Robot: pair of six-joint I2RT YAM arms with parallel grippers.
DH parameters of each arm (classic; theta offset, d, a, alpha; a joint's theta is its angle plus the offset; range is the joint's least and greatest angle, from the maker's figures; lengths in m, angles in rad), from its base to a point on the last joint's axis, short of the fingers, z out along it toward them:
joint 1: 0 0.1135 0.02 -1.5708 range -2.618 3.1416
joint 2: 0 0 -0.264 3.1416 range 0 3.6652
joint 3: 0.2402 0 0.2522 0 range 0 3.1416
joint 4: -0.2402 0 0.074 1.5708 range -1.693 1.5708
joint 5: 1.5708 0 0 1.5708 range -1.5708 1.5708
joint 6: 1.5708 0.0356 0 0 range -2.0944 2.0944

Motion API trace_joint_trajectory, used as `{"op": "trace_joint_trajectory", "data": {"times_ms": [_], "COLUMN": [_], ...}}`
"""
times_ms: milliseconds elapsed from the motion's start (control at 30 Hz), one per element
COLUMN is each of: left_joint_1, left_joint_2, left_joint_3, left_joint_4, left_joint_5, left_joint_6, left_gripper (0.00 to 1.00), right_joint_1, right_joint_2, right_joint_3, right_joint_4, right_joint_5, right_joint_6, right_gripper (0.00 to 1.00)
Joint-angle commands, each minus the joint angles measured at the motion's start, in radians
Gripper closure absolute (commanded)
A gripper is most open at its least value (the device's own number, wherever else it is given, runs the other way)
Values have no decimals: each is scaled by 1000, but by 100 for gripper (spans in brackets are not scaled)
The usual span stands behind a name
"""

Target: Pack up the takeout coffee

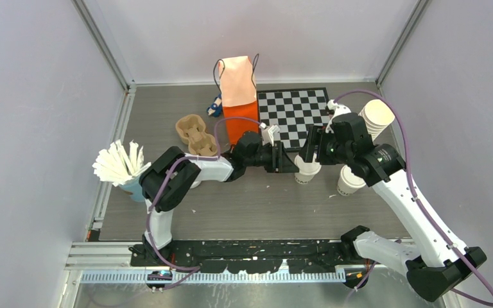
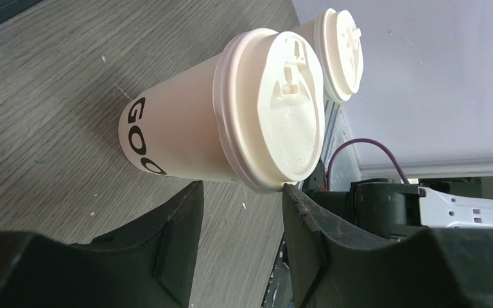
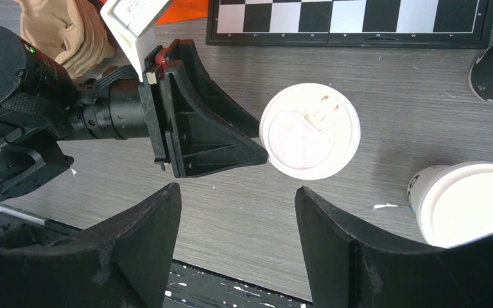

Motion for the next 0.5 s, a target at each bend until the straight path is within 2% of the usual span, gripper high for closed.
{"op": "trace_joint_trajectory", "data": {"times_ms": [0,167,300,400,467], "left_joint_1": [-6,-6,-6,-6,-5], "left_joint_2": [-22,-149,-245,-328,-393], "left_joint_3": [2,-32,-25,-2,31], "left_joint_4": [-39,-191,-293,-414,-549], "left_joint_5": [-37,-192,-256,-334,-441], "left_joint_6": [56,164,233,282,318], "left_gripper": [49,40,35,34,33], "right_joint_1": [2,3,2,2,1], "right_joint_2": [-20,-27,-29,-29,-33], "right_joint_3": [33,33,40,37,31], "right_joint_4": [15,18,23,35,39], "right_joint_5": [22,16,13,-3,-21], "right_joint_6": [-14,-32,-32,-11,9], "right_gripper": [30,30,30,30,30]}}
